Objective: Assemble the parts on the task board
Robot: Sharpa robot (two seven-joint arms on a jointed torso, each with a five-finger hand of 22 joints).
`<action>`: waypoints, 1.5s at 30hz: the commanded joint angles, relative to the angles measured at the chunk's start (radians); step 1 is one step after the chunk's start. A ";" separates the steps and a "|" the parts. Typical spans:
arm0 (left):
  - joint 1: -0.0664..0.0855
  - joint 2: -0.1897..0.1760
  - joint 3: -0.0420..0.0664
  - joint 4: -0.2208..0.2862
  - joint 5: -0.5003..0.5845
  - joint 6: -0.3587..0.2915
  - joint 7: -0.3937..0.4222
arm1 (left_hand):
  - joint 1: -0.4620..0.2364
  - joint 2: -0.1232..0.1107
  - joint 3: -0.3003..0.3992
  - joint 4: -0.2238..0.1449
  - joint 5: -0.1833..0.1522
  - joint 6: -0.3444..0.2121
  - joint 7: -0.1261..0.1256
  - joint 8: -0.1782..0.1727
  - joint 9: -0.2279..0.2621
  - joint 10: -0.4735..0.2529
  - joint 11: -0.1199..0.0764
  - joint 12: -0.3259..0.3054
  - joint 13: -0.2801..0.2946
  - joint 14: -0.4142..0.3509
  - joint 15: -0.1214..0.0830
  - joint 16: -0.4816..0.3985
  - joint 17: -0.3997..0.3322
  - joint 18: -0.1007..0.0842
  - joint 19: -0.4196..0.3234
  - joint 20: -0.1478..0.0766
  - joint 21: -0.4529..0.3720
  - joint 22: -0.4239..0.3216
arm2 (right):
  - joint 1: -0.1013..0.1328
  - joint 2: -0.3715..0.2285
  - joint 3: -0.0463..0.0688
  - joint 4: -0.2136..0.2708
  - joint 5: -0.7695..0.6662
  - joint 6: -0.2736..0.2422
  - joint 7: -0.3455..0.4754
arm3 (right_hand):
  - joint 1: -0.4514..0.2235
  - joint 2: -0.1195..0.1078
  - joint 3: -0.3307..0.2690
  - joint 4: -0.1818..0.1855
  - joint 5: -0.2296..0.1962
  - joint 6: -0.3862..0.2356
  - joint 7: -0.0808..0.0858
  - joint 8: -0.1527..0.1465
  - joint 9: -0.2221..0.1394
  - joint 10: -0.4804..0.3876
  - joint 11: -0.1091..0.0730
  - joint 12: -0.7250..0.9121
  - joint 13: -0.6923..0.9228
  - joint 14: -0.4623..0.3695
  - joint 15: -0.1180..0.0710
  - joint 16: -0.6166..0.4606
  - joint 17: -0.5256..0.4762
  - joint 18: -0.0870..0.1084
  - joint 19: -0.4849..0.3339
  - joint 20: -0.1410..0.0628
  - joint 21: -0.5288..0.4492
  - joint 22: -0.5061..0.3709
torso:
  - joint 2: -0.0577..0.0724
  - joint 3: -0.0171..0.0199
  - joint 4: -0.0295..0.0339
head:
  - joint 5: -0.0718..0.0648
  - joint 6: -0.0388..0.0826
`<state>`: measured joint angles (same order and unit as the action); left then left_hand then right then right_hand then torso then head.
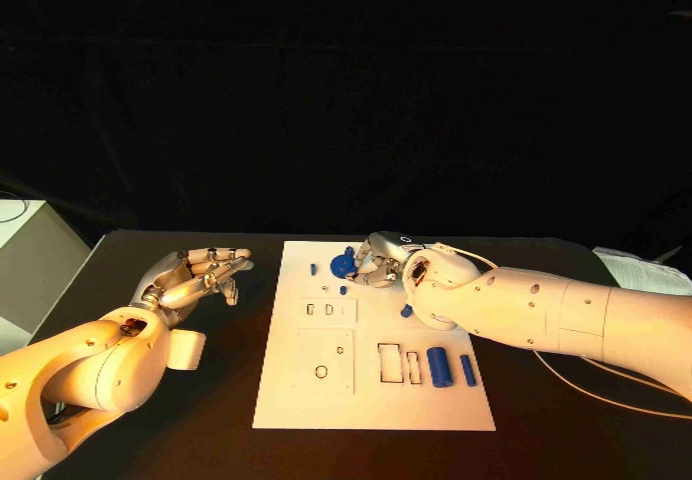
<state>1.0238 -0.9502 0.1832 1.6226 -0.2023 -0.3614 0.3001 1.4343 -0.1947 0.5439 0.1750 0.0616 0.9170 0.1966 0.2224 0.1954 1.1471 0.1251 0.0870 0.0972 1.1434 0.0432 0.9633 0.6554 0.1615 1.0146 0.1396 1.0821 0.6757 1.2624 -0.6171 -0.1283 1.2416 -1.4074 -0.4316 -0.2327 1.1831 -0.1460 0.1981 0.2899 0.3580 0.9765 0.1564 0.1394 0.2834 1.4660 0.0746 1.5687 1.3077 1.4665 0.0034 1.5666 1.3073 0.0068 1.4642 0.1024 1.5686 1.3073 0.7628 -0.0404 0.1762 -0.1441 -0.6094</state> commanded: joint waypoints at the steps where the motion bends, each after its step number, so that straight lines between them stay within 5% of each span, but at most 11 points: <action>1: 0.000 0.002 0.001 0.000 -0.005 0.013 0.004 | 0.009 -0.002 0.008 0.000 -0.003 -0.007 -0.003 -0.002 0.001 -0.010 0.000 -0.001 0.000 -0.007 0.003 0.006 -0.001 0.012 -0.008 0.002 0.006 0.001 | 0.001 -0.022 0.000 0.024 -0.008 -0.068 0.015 | -0.002 -0.005 0.010 -0.001 0.007 0.001 -0.003 0.002 -0.001 0.105 -0.001 0.002 0.263 0.104 -0.001 0.004 0.263 -0.007 0.107 0.004 0.002 0.263 | -0.001 0.0005 -0.0024 | -0.002 0.004; 8: 0.000 0.003 0.001 -0.005 -0.005 0.015 0.008 | 0.008 -0.003 0.011 -0.001 -0.003 -0.008 -0.002 -0.002 0.001 -0.011 0.000 0.000 0.000 -0.008 0.004 0.006 -0.002 0.012 -0.010 0.002 0.006 0.000 | 0.025 -0.098 0.004 0.089 0.063 -0.138 0.044 | 0.036 -0.023 0.034 -0.008 0.022 0.002 -0.003 0.000 -0.002 0.105 -0.002 0.002 0.263 0.104 -0.003 0.004 0.263 -0.007 0.107 0.002 0.002 0.263 | -0.005 0.0059 -0.0117 | -0.003 0.012; 13: -0.002 0.005 0.001 -0.012 -0.004 0.017 0.013 | 0.002 -0.006 0.016 -0.003 -0.003 -0.008 -0.002 -0.001 0.002 -0.012 0.001 0.001 0.000 -0.016 0.005 0.001 -0.006 0.017 -0.030 0.004 -0.007 -0.024 | 0.047 -0.163 0.005 0.125 0.218 -0.143 0.144 | 0.140 -0.051 0.080 -0.039 -0.027 -0.004 0.002 -0.008 -0.005 0.105 0.002 0.002 0.263 0.104 -0.001 0.004 0.263 -0.007 0.107 0.003 0.002 0.263 | -0.008 0.0093 -0.0179 | -0.005 0.014; 19: -0.005 0.007 0.001 -0.016 -0.003 0.024 0.017 | -0.002 -0.008 0.021 -0.005 -0.004 -0.008 -0.002 0.000 0.003 -0.013 0.001 0.002 0.000 -0.022 0.006 -0.004 -0.009 0.020 -0.045 0.005 -0.016 -0.040 | 0.070 -0.247 0.005 0.137 0.363 -0.054 0.293 | 0.199 -0.079 0.093 -0.070 -0.036 -0.003 0.005 -0.010 -0.006 0.105 0.004 0.002 0.263 0.104 0.000 0.004 0.263 -0.007 0.107 0.005 0.002 0.263 | -0.012 0.0121 -0.0243 | -0.016 0.017; 25: -0.007 0.007 0.001 -0.011 -0.002 0.043 0.018 | -0.010 -0.010 0.023 -0.005 -0.004 -0.007 -0.002 0.001 0.004 -0.009 0.001 0.006 0.001 -0.026 0.006 -0.007 -0.012 0.021 -0.052 0.006 -0.019 -0.044 | 0.075 -0.300 0.005 0.096 0.351 0.064 0.349 | 0.222 -0.093 0.090 -0.081 -0.036 0.005 0.004 -0.006 -0.006 0.105 0.004 0.002 0.263 0.104 0.000 0.004 0.263 -0.007 0.107 0.004 0.002 0.263 | -0.010 0.0144 -0.0268 | -0.062 0.036; 34: -0.009 0.004 0.001 -0.010 -0.003 0.059 0.015 | -0.014 -0.011 0.024 -0.006 -0.004 -0.007 -0.002 0.002 0.005 -0.008 0.000 0.008 0.002 -0.021 0.006 -0.005 -0.013 0.015 -0.033 0.006 -0.002 -0.014 | 0.061 -0.317 0.004 0.019 0.155 0.097 0.332 | 0.238 -0.096 0.067 -0.079 -0.088 -0.004 0.006 -0.011 -0.008 0.105 0.005 0.002 0.263 0.104 0.001 0.004 0.263 -0.007 0.107 0.005 0.002 0.263 | -0.007 0.0202 -0.0325 | -0.072 0.018; 37: -0.009 0.003 0.001 -0.009 -0.004 0.062 0.015 | -0.014 -0.011 0.024 -0.006 -0.004 -0.007 -0.002 0.002 0.005 -0.008 0.000 0.008 0.002 -0.021 0.006 -0.005 -0.013 0.015 -0.033 0.006 -0.002 -0.014 | 0.049 -0.315 0.004 -0.001 0.119 0.097 0.326 | 0.239 -0.096 0.065 -0.079 -0.091 -0.005 0.006 -0.011 -0.008 0.105 0.005 0.002 0.263 0.104 0.001 0.004 0.263 -0.007 0.107 0.005 0.002 0.263 | -0.006 0.0181 -0.0303 | -0.075 0.010; 45: -0.016 0.000 0.001 -0.011 -0.005 0.064 0.014 | -0.016 -0.011 0.024 -0.006 -0.004 -0.006 -0.003 0.003 0.005 -0.007 0.000 0.009 0.002 -0.019 0.005 -0.004 -0.013 0.016 -0.034 0.006 -0.002 -0.016 | 0.025 -0.297 0.004 -0.026 0.064 0.075 0.286 | 0.244 -0.098 0.050 -0.076 -0.097 -0.015 0.008 -0.017 -0.011 0.105 0.007 0.002 0.263 0.104 0.003 0.004 0.263 -0.007 0.107 0.006 0.002 0.263 | -0.009 0.0197 -0.0306 | -0.071 -0.004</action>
<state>1.0099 -0.9502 0.1831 1.6095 -0.2033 -0.3212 0.3036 1.4257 -0.2032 0.5619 0.1682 0.0617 0.9132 0.1929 0.2223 0.1996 1.1402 0.1251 0.0921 0.0982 1.1254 0.0469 0.9595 0.6432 0.1721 0.9777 0.1450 1.0777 0.6607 1.2892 -0.9164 -0.1251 1.2174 -1.2744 -0.3668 0.0719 1.4164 -0.2424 0.2514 0.2143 0.2670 0.9676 0.1651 0.1268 0.2740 1.4660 0.0745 1.5687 1.3073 1.4665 0.0034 1.5666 1.3078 0.0068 1.4642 0.1023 1.5686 1.3077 0.7553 -0.0208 0.1449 -0.2164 -0.6091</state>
